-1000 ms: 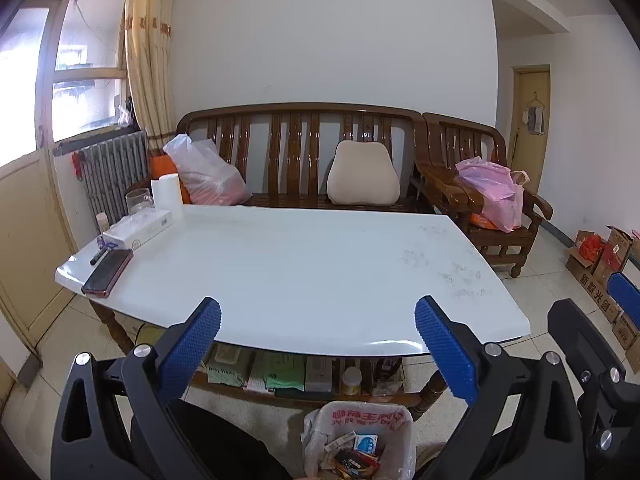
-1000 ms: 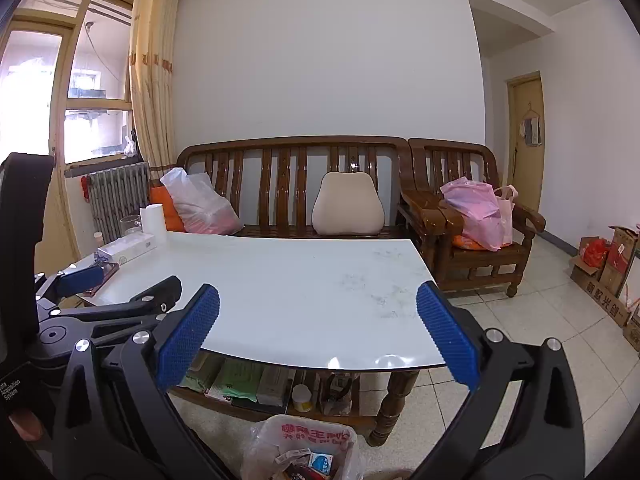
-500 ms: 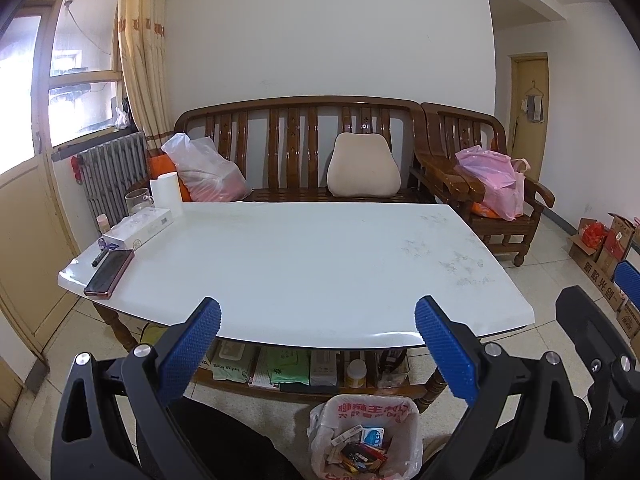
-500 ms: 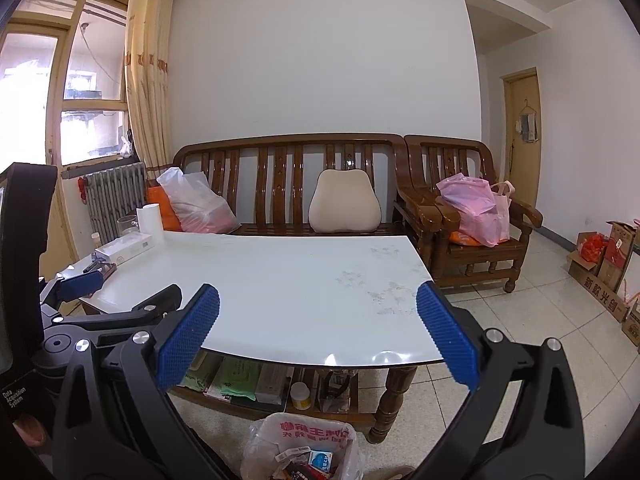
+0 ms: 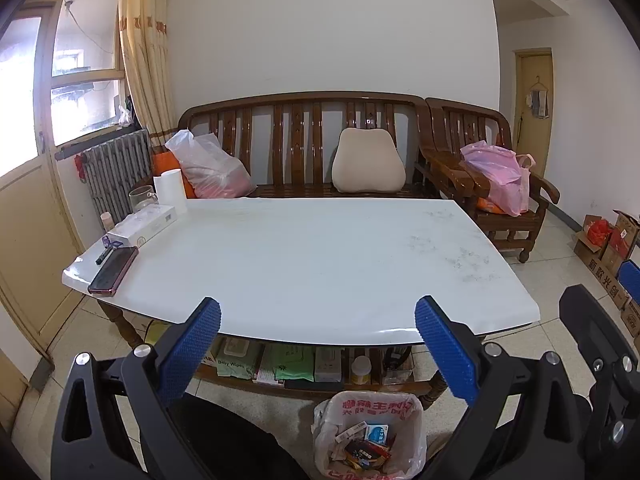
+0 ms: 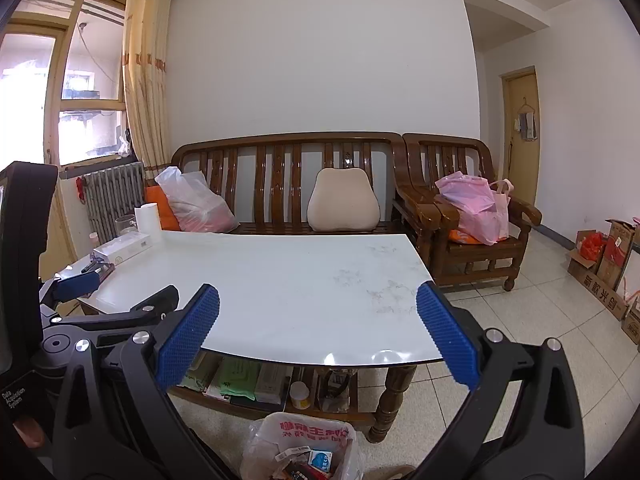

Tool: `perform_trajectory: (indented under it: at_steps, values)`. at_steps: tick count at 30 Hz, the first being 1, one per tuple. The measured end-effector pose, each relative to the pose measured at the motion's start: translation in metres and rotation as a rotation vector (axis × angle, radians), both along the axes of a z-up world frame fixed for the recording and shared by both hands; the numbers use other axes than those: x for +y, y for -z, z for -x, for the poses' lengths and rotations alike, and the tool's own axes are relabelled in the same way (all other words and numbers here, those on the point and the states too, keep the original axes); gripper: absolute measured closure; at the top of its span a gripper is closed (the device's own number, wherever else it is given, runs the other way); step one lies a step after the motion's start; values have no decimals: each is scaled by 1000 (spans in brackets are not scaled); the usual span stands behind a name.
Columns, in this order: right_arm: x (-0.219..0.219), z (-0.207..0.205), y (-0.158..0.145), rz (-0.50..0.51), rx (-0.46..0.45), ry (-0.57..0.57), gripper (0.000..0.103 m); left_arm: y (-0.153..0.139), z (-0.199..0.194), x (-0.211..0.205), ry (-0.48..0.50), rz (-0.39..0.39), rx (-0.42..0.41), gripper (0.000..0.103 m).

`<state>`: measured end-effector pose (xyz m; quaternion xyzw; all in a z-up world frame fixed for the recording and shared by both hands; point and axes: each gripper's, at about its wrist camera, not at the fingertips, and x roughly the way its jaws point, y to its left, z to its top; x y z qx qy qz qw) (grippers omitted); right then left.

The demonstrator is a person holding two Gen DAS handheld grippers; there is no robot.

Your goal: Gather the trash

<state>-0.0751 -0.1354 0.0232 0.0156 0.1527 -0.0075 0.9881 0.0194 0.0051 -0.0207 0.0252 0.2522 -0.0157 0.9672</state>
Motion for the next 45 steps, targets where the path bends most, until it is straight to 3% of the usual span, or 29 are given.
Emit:
perform_trajectory:
  at_steps: [45]
  values:
    - [1, 1, 1, -5, 2, 4, 6, -2, 4, -5, -13, -35, -22, 8]
